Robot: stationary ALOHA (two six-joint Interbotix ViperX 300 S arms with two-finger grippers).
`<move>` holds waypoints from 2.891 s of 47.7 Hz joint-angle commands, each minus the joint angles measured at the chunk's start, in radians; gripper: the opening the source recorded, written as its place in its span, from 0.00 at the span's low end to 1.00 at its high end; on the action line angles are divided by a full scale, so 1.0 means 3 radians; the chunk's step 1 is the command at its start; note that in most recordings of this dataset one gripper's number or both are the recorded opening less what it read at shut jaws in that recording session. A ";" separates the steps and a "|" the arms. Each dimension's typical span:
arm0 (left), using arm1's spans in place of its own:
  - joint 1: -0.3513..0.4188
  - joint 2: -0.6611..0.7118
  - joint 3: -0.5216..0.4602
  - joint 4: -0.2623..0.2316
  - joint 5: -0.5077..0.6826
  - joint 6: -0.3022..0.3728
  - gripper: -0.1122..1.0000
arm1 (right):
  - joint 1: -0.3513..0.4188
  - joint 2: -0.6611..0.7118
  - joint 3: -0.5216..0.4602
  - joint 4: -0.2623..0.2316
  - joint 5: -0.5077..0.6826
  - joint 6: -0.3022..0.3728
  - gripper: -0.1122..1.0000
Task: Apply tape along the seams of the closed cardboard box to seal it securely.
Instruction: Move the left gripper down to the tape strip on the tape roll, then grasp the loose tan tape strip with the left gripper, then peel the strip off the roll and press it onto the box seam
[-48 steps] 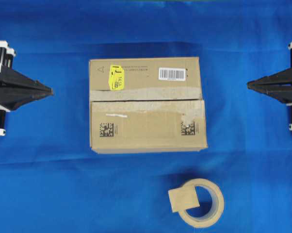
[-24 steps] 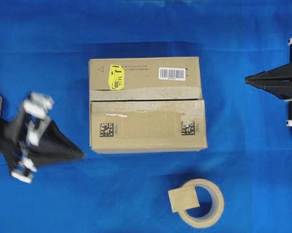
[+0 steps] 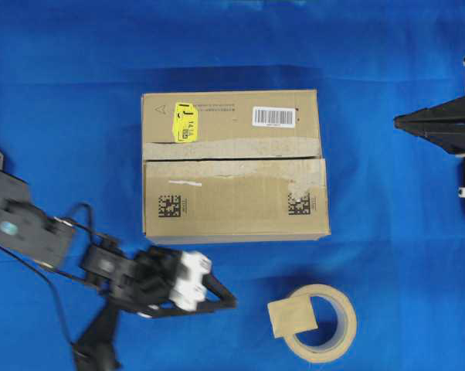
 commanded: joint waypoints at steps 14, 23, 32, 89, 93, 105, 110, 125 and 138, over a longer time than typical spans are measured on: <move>0.0092 0.0649 -0.0670 0.0000 0.0332 0.0547 0.70 | -0.0010 -0.0031 -0.0102 -0.0184 -0.0015 0.0000 0.10; 0.0159 0.0890 -0.0874 0.0000 0.0327 0.0608 0.70 | -0.0010 -0.0031 -0.0097 -0.0225 -0.0010 0.0000 0.10; 0.0153 0.1023 -0.0987 0.0000 0.0327 0.0608 0.70 | -0.0005 -0.0015 -0.0092 -0.0225 0.0041 0.0000 0.10; 0.0072 0.0752 -0.1253 -0.0020 0.0368 0.0363 0.10 | -0.0010 -0.0010 -0.0087 -0.0225 0.0097 0.0010 0.10; 0.0077 0.0757 -0.1350 -0.0020 0.0394 0.0435 0.10 | -0.0005 -0.0005 -0.0087 -0.0225 0.0097 0.0015 0.10; 0.0107 0.0726 -0.1401 -0.0020 0.0501 0.0578 0.10 | 0.0031 0.0005 -0.0087 -0.0225 0.0097 0.0041 0.10; 0.0194 0.0578 -0.1299 -0.0020 0.0583 0.0588 0.10 | 0.0041 0.0015 -0.0082 -0.0225 0.0097 0.0041 0.10; 0.0552 -0.0107 -0.0706 -0.0020 0.0593 0.0701 0.10 | 0.0041 0.0031 -0.0082 -0.0225 0.0092 0.0041 0.10; 0.0961 -0.0542 -0.0225 -0.0020 0.0532 0.0747 0.10 | 0.0041 0.0051 -0.0077 -0.0225 0.0082 0.0041 0.10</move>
